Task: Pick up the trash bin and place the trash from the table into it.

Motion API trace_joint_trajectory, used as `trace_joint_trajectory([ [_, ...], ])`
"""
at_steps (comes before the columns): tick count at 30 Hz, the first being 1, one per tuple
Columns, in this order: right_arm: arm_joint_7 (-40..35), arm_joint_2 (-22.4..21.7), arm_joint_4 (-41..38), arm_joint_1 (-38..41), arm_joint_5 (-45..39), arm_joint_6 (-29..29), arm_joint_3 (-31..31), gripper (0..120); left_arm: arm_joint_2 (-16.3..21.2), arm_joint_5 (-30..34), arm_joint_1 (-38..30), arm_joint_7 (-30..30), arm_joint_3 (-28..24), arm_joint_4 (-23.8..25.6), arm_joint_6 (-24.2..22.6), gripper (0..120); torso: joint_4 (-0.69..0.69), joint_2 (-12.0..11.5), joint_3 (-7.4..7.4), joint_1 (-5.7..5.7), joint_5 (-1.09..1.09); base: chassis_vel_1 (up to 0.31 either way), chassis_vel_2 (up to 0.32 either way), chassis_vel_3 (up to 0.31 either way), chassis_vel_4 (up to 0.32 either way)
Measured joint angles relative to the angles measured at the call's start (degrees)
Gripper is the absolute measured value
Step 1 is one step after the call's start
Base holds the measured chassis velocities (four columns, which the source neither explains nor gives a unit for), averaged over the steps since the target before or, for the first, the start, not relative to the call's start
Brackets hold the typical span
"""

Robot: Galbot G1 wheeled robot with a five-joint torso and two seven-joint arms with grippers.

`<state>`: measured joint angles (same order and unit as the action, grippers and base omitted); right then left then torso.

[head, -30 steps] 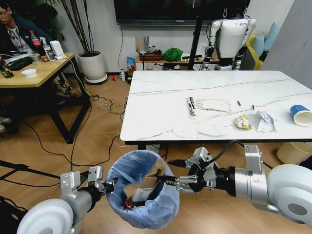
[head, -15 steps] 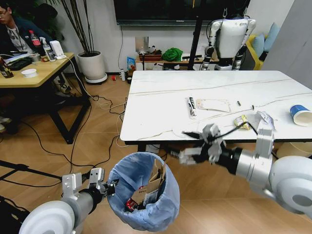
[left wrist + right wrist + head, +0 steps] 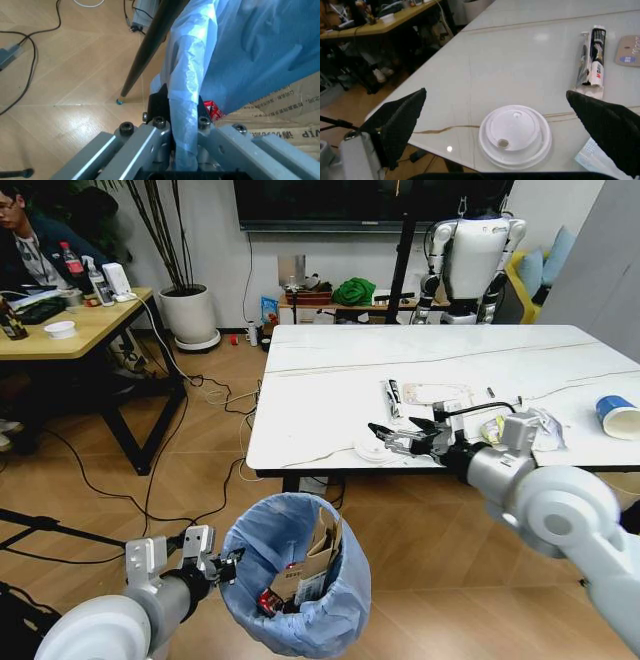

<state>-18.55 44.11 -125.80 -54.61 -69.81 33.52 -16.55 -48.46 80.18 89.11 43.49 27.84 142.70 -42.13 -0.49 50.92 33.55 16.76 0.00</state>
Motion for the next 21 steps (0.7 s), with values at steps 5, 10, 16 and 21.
trace_joint_trajectory([
  [5, -2.35, 1.60, 3.48, 2.17, 2.88, -0.06, 4.44, 100, 0.14, 0.28, 0.10, 0.05, 0.46, 0.25, 0.00, 0, 0.00, 0.00, 0.00, 0.00, 0.00, 0.000, 0.000, 0.000, 0.000],
  [10, -5.34, 2.50, 4.80, 3.53, 2.87, 0.05, 6.71, 100, 0.05, 0.37, 0.30, 0.06, 0.63, 0.34, 0.00, 0, 0.00, 0.00, 0.00, 0.00, 0.00, 0.000, 0.000, 0.000, 0.000],
  [16, -6.43, 2.73, 4.90, 4.10, 2.80, 0.10, 8.05, 100, -0.16, 0.35, 0.15, 0.07, 0.53, 0.32, 0.00, 0, 0.00, 0.00, 0.00, 0.00, 0.00, 0.000, 0.000, 0.000, 0.000],
  [21, -6.64, 3.28, 5.74, 5.13, 3.35, 0.11, 9.71, 100, -0.38, 0.21, 0.19, 0.06, 0.37, 0.24, 0.00, 0, 0.00, 0.00, 0.00, 0.00, 0.00, 0.000, 0.000, 0.000, 0.000],
])
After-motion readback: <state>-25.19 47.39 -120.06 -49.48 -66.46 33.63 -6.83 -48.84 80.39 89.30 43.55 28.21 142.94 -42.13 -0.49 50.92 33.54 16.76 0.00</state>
